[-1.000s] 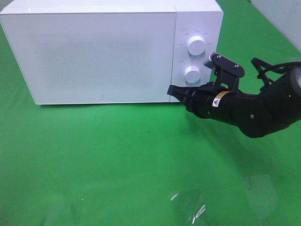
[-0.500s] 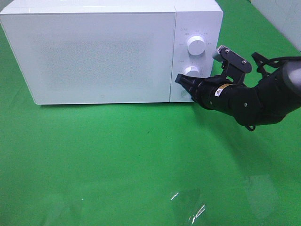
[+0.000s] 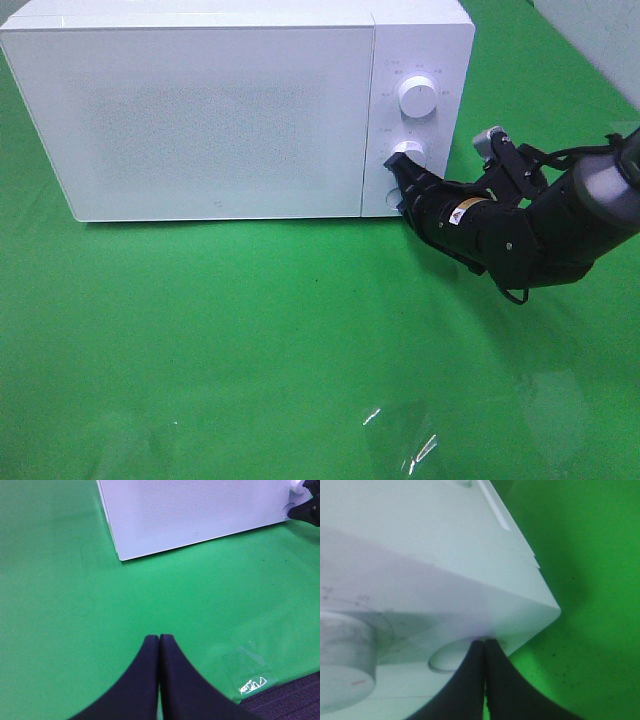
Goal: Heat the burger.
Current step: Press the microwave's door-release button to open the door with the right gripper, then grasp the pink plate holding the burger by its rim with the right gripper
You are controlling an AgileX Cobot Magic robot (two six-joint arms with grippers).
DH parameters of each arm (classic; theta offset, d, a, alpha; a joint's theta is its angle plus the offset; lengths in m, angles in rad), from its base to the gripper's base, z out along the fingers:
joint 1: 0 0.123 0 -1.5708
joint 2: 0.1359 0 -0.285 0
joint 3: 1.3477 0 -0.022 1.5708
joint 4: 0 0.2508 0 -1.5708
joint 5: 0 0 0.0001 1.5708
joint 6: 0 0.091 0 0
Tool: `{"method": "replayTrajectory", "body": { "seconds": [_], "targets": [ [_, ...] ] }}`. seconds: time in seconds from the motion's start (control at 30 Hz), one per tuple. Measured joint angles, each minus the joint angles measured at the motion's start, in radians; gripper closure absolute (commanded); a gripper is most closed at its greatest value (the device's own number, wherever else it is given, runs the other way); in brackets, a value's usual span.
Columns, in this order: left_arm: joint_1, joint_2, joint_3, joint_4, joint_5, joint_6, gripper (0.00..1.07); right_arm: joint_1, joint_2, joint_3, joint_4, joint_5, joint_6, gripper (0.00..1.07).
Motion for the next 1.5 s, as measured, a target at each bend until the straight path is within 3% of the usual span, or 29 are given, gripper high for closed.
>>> {"method": "replayTrajectory", "body": {
  "seconds": [0.53, 0.77, 0.93, 1.17, 1.33, 1.5],
  "targets": [
    [0.000, 0.000, 0.000, 0.000, 0.000, 0.000, 1.06, 0.017, 0.033, -0.060, 0.083, 0.024, 0.248, 1.07],
    [0.000, 0.000, 0.000, 0.000, 0.000, 0.000, 1.06, 0.018, 0.038, -0.139, 0.155, 0.233, 0.266, 1.07],
    [0.000, 0.000, 0.000, 0.000, 0.000, 0.000, 1.06, 0.018, 0.037, -0.140, 0.156, 0.234, 0.266, 1.07],
    [0.000, 0.000, 0.000, 0.000, 0.000, 0.000, 1.06, 0.018, 0.006, -0.061, 0.109, 0.078, 0.288, 1.07],
    [0.000, 0.000, 0.000, 0.000, 0.000, 0.000, 1.06, -0.013, -0.121, 0.102, 0.029, -0.086, 0.180, 1.07],
    [0.000, 0.000, 0.000, 0.000, 0.000, 0.000, 1.06, -0.022, -0.244, 0.158, -0.145, 0.010, 0.033, 1.06]
  ]
}}
